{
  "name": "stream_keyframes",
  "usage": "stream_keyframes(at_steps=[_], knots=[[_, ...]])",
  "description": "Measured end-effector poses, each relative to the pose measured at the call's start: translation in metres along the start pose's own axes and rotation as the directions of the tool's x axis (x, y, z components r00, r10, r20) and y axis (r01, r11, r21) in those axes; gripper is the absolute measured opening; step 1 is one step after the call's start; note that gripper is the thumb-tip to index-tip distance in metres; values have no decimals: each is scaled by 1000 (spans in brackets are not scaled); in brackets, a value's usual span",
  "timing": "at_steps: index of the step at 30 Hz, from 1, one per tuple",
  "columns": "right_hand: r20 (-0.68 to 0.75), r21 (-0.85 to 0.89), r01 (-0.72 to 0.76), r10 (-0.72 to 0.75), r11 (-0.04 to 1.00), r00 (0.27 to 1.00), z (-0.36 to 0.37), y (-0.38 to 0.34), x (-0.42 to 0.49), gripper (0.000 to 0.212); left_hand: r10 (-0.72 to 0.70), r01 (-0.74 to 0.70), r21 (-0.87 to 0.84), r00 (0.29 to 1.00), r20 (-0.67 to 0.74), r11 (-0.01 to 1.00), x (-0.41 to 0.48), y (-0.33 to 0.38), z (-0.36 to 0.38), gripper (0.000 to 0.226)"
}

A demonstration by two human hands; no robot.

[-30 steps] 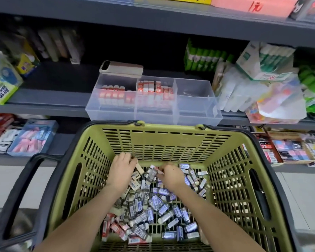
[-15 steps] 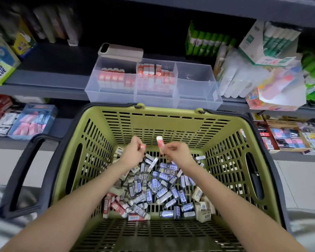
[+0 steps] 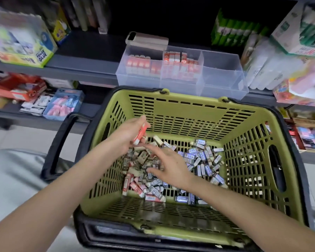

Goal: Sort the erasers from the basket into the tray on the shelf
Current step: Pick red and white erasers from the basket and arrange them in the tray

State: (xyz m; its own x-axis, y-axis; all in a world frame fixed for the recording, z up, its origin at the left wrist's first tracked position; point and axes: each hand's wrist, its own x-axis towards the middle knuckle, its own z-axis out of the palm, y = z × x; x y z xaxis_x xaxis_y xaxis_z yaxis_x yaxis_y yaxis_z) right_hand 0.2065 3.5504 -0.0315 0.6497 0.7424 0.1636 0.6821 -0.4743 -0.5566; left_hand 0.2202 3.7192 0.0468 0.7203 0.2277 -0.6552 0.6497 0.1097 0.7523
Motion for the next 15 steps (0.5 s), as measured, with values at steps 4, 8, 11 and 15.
stream_keyframes(at_steps=[4, 8, 11, 15], knots=[[21, -223, 257, -259, 940, 966, 33, 8, -1, 58, 27, -28, -240, 1000, -8, 970, -8, 8, -31, 39], [464, -348, 626, -452, 698, 762, 61, 19, -4, 45, 109, -39, -488, 987, 115, 872, -8, 15, -45, 40], [564, -379, 672, -417, 637, 713, 65, 22, 3, 45, 155, -75, -486, 980, 127, 871, -9, 15, -47, 41], [611, -415, 615, -295, 670, 734, 52, 35, -1, 38, 153, -83, -455, 981, 119, 887, -8, 14, -49, 38]])
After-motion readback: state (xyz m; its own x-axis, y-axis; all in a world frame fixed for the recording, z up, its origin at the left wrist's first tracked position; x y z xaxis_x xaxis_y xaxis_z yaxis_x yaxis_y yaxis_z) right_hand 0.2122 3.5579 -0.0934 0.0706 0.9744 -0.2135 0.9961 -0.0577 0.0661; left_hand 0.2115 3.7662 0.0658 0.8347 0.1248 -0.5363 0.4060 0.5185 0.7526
